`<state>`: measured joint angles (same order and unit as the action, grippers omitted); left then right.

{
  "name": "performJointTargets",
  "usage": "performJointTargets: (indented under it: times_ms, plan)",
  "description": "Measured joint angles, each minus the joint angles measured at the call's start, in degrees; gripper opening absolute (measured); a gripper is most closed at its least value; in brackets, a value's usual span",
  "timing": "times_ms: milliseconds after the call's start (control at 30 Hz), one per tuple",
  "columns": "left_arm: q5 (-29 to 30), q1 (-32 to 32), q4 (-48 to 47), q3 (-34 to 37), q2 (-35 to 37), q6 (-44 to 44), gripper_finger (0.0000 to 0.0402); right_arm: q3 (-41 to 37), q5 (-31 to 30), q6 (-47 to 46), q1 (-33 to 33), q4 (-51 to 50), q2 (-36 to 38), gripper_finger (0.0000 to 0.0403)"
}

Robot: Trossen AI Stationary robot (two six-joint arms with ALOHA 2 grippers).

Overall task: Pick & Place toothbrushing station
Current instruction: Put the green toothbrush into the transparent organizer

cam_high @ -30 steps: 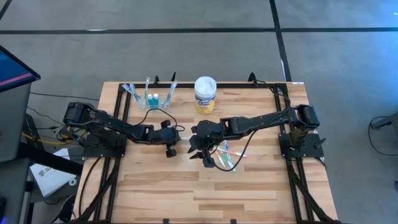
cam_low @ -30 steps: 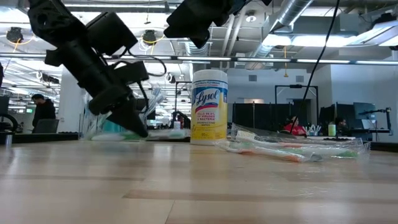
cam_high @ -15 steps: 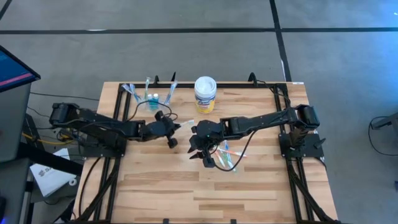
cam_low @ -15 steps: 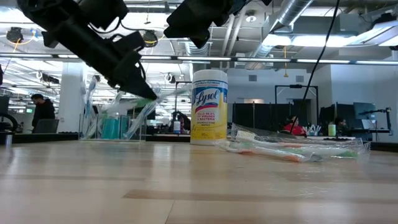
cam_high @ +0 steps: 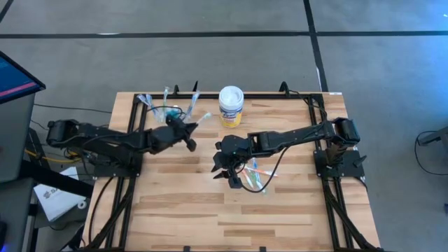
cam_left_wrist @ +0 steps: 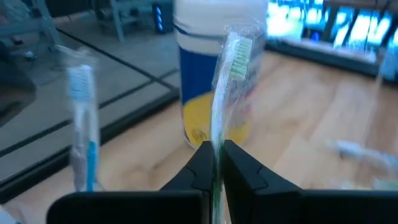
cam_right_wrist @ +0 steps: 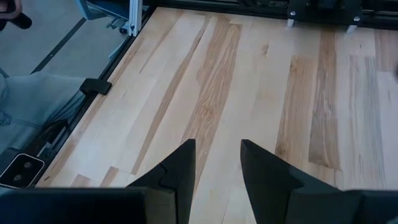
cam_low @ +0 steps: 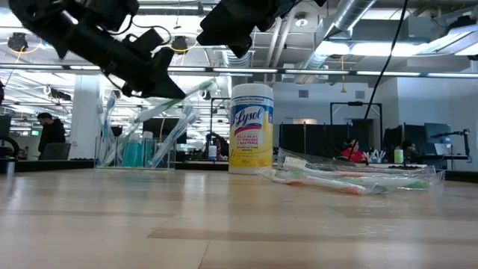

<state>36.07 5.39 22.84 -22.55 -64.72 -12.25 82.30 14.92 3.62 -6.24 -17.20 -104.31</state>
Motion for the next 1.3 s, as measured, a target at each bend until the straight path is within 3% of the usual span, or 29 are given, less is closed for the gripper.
performJointTargets:
  times_ms: [400, 833, 1300]
  plan:
    - [-0.02, 6.59, 22.21, 9.56, 3.10, 1.83, 0.0007, 0.00, 0.00, 1.38, 0.00, 0.08, 0.00, 0.0118]
    - [-0.02, 12.53, 33.07, 13.05, 3.00, 1.66, 0.0007, 0.00, 0.00, 1.51, 0.49, 0.14, 0.00, 0.0118]
    - [-0.27, 15.99, 45.21, 13.10, -6.21, 4.24, 0.0007, 0.00, 0.00, 1.51, 0.74, 0.17, 0.00, 0.0118]
